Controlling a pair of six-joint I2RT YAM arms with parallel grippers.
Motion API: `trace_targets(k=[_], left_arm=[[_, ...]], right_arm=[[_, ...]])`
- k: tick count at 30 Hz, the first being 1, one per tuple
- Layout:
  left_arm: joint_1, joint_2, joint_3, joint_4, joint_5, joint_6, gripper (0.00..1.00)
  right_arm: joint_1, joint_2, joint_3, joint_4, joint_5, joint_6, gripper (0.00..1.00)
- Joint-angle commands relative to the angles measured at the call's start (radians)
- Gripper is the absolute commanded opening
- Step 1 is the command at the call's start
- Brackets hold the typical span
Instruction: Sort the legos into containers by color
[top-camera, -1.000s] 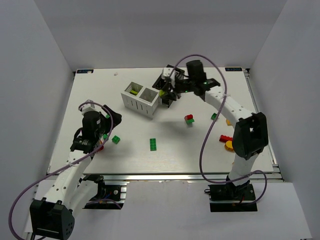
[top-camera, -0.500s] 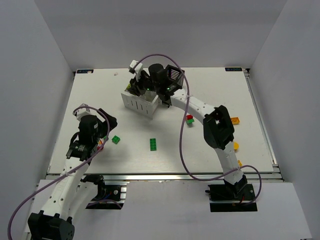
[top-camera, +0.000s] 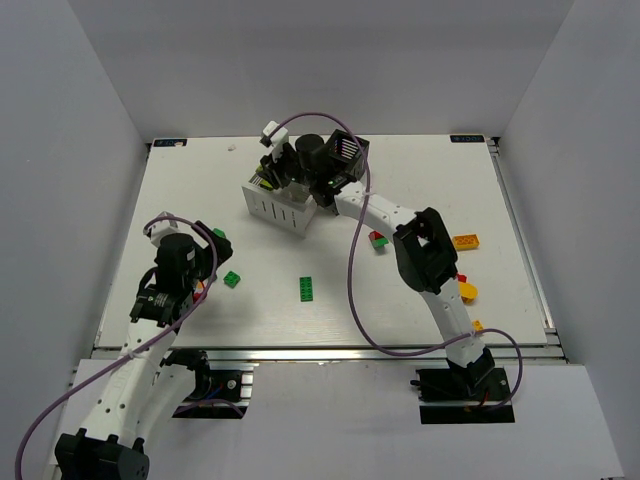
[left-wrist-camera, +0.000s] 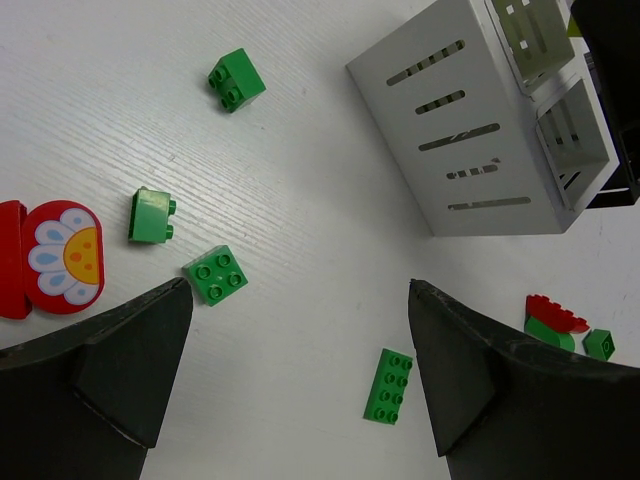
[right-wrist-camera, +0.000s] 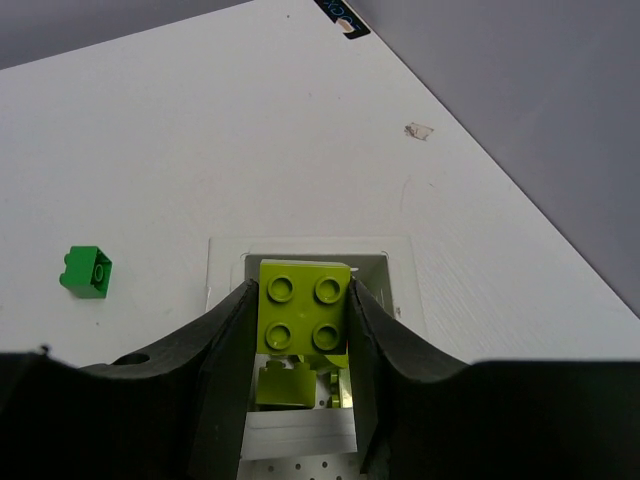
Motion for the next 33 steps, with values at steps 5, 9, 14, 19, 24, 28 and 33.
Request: trace_targets(k=[5, 9, 14, 19, 24, 28, 33], left_arm=[[0.005, -0.02, 0.035, -0.022, -0.01, -0.021, 0.98], [0.004, -0.02, 0.035, -0.025, -0.01, -0.033, 0.98], [0.005, -0.01, 0.047, -0.048, -0.019, -0.047, 0.98], [0.005, -0.009, 0.044, -0.093, -0.04, -0.078, 0.89], [0.005, -0.006, 0.018, -0.096, -0.002, -0.145, 0.51], [0.007, 0.0, 0.006, -0.12, 0.006, -0.207, 0.4], [0.018, 0.027, 0.021, -0.217, -0.014, -0.291, 0.77]], right_arm=[[0.0, 0.009, 0.011, 0.091, -0.004, -0.004, 0.53], [-0.003, 0.004, 0.011, 0.087, -0.006, 0.001, 0.58], [-0.025, -0.043, 0.022, 0.033, -0.123, -0.028, 0.64], [-0.127, -0.227, -0.115, -0.053, -0.617, -0.097, 0.56], [-0.179, -0.408, -0.304, -0.276, -0.699, -0.3, 0.32], [-0.229, -0.593, -0.51, -0.358, -0.596, -0.346, 0.26], [-0.284, -0.703, -0.676, -0.452, -0.394, -0.274, 0.43]])
